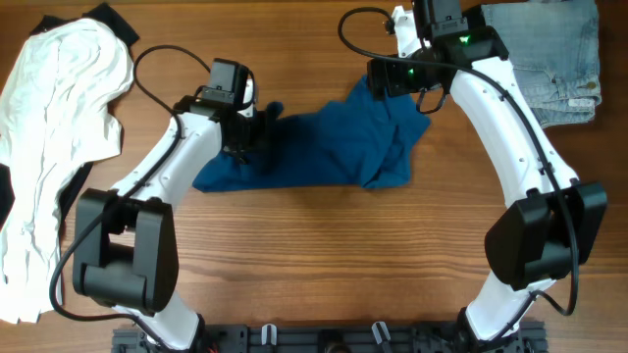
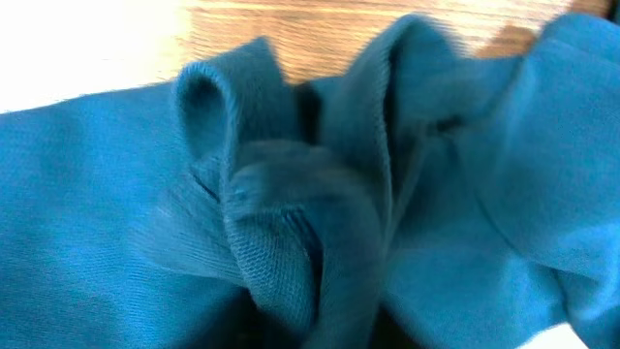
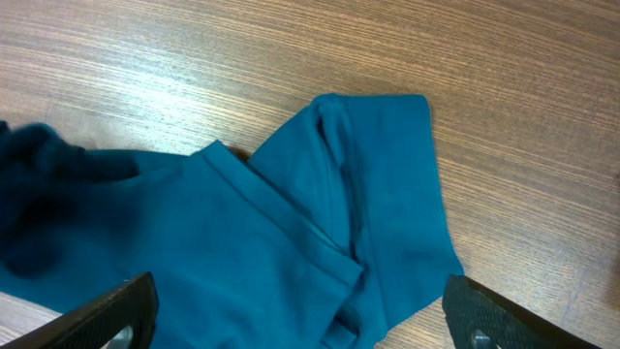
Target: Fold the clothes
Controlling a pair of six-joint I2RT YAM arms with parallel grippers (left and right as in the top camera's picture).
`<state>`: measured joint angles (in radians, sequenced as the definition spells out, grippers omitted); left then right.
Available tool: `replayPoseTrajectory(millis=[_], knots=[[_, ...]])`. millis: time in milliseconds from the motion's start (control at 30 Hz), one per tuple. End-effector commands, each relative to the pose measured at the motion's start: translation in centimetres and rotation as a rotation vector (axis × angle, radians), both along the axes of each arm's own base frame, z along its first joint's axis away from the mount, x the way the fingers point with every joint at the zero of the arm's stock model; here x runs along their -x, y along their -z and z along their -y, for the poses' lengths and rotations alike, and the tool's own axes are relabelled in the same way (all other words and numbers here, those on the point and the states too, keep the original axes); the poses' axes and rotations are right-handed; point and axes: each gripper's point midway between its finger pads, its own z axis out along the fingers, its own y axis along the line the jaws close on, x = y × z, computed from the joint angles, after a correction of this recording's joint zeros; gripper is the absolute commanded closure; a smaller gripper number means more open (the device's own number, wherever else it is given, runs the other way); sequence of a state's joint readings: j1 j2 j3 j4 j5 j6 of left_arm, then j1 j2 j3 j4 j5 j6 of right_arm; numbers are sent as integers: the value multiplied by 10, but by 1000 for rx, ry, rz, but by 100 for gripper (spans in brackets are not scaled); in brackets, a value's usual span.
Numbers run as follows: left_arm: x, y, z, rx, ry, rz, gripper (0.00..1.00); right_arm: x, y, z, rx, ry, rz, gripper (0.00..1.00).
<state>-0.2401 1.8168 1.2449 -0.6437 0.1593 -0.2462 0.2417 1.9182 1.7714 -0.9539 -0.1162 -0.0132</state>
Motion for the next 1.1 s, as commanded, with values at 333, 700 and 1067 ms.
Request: replayPoseTrajectory(millis=[333,700,1067], knots=[[30,-16,27,98,43,-94,0,-4,17,17,-23,84,-51,5],[25,2,91,73,172,-4,0,-8,22,30,-26,123,-64,4],[0,-51,101,125,173,121,0,-2,64,57,-29,90,-193,2]])
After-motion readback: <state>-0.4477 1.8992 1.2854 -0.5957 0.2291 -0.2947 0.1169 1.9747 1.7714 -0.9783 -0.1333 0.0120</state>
